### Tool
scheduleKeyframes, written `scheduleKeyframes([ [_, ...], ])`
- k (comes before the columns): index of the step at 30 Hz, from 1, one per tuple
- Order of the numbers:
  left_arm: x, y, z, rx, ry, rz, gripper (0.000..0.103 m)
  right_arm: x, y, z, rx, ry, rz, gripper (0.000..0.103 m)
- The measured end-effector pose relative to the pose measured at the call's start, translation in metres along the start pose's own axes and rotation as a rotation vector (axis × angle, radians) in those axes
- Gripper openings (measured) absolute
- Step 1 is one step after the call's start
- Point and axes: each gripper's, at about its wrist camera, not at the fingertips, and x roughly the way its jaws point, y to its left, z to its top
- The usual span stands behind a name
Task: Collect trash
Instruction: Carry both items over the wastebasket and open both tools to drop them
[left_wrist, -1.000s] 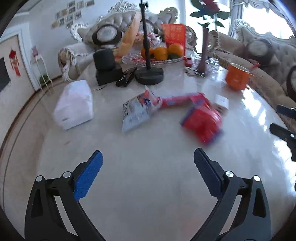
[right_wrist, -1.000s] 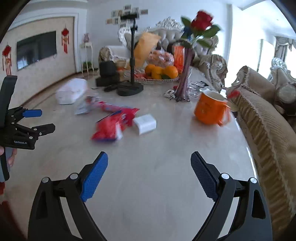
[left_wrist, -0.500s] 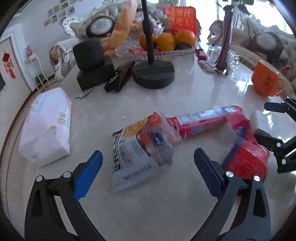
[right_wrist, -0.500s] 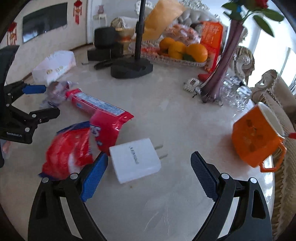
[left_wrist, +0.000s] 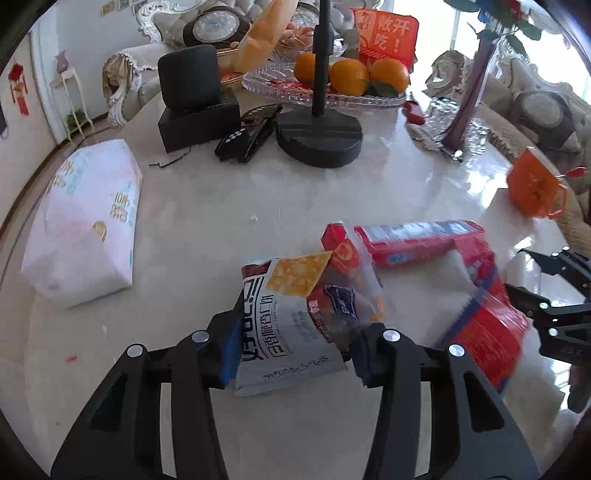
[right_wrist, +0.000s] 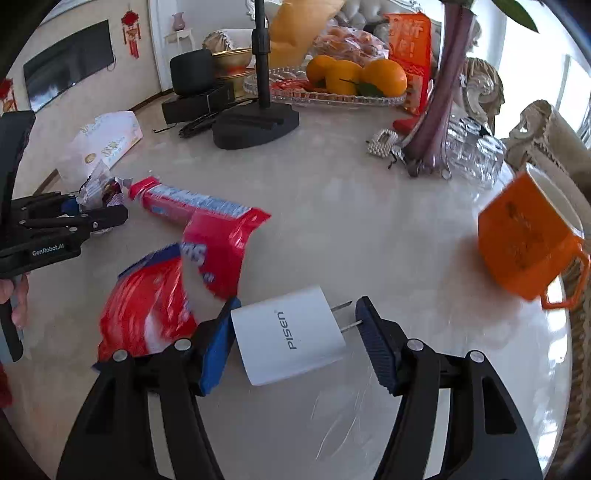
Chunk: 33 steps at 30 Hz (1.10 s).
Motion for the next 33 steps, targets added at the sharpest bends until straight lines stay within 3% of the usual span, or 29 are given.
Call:
scheduleKeyframes([
  [6, -0.042, 0.0, -0.031, -0.011, -0.036, -0.061, 0.047, -0.035, -0.001, -0.03, 0.058, -0.011, 0.017, 0.061],
  [13, -0.112, -0.011, -0.103, 0.008, -0.067, -0.131, 0.047, -0.111, 0.012, -0.087, 0.105, -0.085, 0.096, 0.061],
  [19, -0.201, -0.029, -0.196, -0.01, -0.145, -0.236, 0.047, -0.2, 0.057, -0.173, 0.062, -0.177, 0.177, 0.061],
  [22, -0.246, -0.046, -0.262, 0.004, -0.165, -0.279, 0.047, -0.236, 0.08, -0.219, 0.072, -0.205, 0.244, 0.062],
  [28, -0.271, -0.082, -0.379, 0.029, -0.093, -0.295, 0.047, -0.262, 0.136, -0.319, 0.055, -0.178, 0.289, 0.062],
  [33, -0.229, -0.109, -0.464, 0.03, 0.054, -0.25, 0.047, -0.212, 0.156, -0.387, 0.168, -0.014, 0.283, 0.062],
])
